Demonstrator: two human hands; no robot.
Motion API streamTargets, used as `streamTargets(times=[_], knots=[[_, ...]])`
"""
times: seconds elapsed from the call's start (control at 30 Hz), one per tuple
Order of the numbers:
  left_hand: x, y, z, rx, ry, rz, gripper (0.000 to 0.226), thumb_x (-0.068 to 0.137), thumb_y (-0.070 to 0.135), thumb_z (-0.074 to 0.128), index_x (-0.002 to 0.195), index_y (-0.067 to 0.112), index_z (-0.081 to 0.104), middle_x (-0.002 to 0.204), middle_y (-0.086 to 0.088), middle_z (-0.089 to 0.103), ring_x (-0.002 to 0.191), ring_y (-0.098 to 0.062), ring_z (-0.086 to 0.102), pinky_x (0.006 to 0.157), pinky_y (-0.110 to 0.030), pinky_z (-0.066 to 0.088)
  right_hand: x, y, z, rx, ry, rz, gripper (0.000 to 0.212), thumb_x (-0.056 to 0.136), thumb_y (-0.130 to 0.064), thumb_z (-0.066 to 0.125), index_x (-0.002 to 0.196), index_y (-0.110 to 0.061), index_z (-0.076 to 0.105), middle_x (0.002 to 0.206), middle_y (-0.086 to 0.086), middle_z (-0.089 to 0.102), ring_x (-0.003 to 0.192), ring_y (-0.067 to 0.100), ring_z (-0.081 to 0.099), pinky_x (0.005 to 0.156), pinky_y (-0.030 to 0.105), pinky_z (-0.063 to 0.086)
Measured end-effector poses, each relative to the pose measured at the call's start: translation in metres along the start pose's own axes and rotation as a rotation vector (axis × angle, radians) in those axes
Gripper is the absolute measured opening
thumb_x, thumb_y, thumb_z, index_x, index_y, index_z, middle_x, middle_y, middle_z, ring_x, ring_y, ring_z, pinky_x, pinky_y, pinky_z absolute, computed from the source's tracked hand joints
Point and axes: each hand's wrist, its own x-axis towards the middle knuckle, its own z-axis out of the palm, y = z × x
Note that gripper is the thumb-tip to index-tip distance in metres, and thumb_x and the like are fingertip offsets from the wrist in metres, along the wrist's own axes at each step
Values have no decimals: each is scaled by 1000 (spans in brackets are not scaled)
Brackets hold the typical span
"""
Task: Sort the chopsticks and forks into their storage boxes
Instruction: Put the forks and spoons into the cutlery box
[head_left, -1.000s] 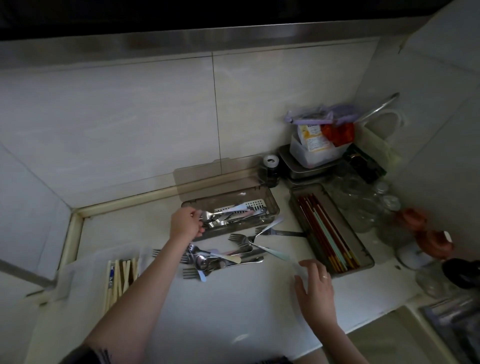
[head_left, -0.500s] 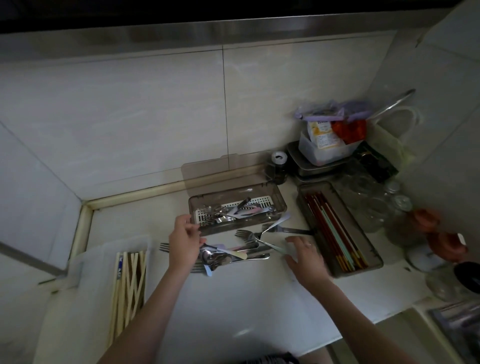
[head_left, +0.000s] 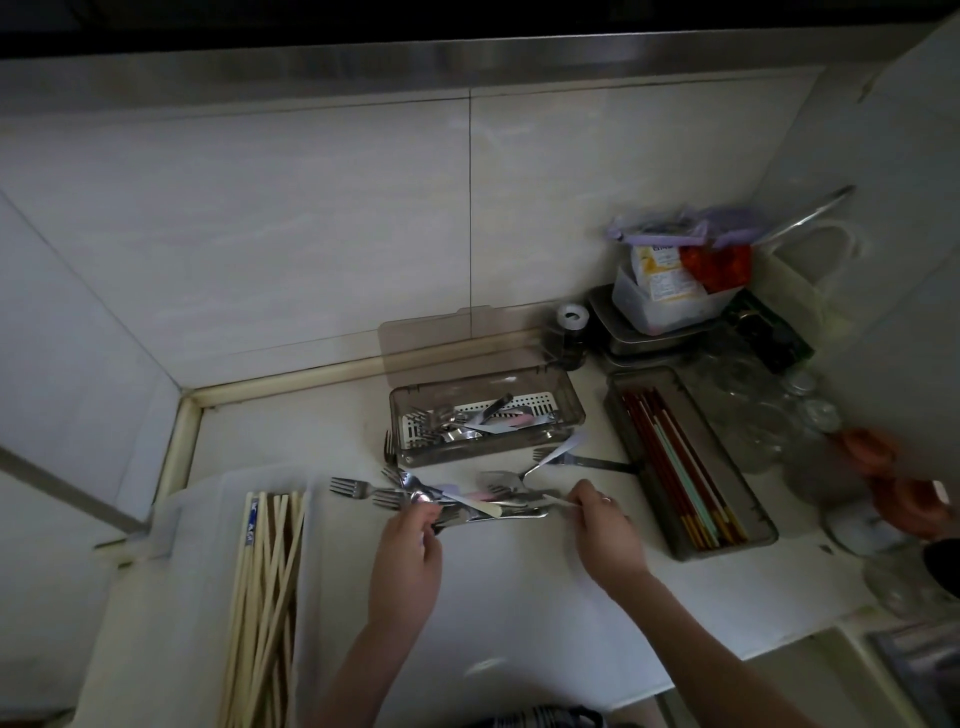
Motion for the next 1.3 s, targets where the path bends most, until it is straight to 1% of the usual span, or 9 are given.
streamTargets(times=[0.2, 0.37, 0.5, 0.6, 0.83, 0.93, 1.03, 1.17, 1.3], knots=[[14, 32, 8, 159, -1, 375, 37, 86, 20, 50, 121, 10, 58, 117, 0, 58, 108, -13, 48, 96, -25, 37, -14, -14, -12, 119, 108, -183, 8, 88, -14, 50, 83, -18, 48, 71, -5, 51, 76, 18, 45, 69, 34, 38], [23, 31, 12, -140, -128, 16, 13, 88, 3, 58, 82, 11, 65, 72, 14, 66, 65, -8, 63, 64, -24, 50, -17, -19, -9, 263, 86, -211, 4, 86, -22, 49, 82, -24, 49, 76, -11, 51, 79, 12, 45, 68, 35, 42], [45, 34, -11, -164, -77, -105, 14, 90, 4, 57, 82, 12, 65, 62, 5, 62, 51, -4, 57, 45, -10, 42, -13, -9, -10, 297, 143, -107, 18, 90, -26, 57, 108, -26, 53, 109, -10, 51, 102, 9, 44, 86, 31, 40], [85, 39, -24, -190, 14, -108, 11, 89, 5, 57, 83, 8, 65, 62, -1, 62, 53, -11, 61, 48, -9, 45, -13, 3, -12, 290, 129, -22, 28, 90, -25, 58, 117, -23, 51, 119, -6, 50, 112, 12, 42, 95, 32, 38], [156, 22, -12, -174, -208, -327, 15, 92, 12, 56, 92, -2, 63, 68, -4, 64, 65, -22, 64, 74, -41, 58, -35, 15, 0, 232, 30, 52, 28, 88, -24, 58, 114, -25, 51, 119, -5, 48, 111, 17, 44, 94, 35, 38], [158, 12, -12, -134, -231, -358, 26, 91, 12, 57, 114, 0, 58, 82, -3, 63, 83, -27, 67, 83, -46, 55, -41, 19, 5, 229, 8, 78, 27, 87, -25, 58, 112, -28, 50, 117, -6, 47, 110, 18, 43, 92, 36, 39], [142, 14, -16, -58, -137, -250, 37, 91, 8, 54, 127, 2, 52, 106, -9, 63, 96, -26, 63, 86, -36, 52, -39, 20, 6, 213, 4, 103, 29, 85, -23, 59, 114, -24, 51, 118, -3, 48, 110, 21, 44, 90, 35, 39], [97, 13, -23, 109, 86, 60, 21, 89, 2, 53, 107, 5, 63, 101, -10, 64, 88, -22, 61, 76, -28, 48, -25, 9, 4, 156, -33, 36, 31, 86, -22, 58, 116, -24, 51, 124, -3, 50, 114, 22, 43, 88, 33, 36], [59, -4, -21, 239, 15, 134, 18, 85, 3, 58, 102, 8, 63, 102, -5, 61, 87, -18, 58, 69, -22, 46, -2, -19, -1, 75, -104, -94, 39, 88, -21, 55, 126, -28, 48, 133, -8, 48, 122, 20, 41, 93, 34, 35]])
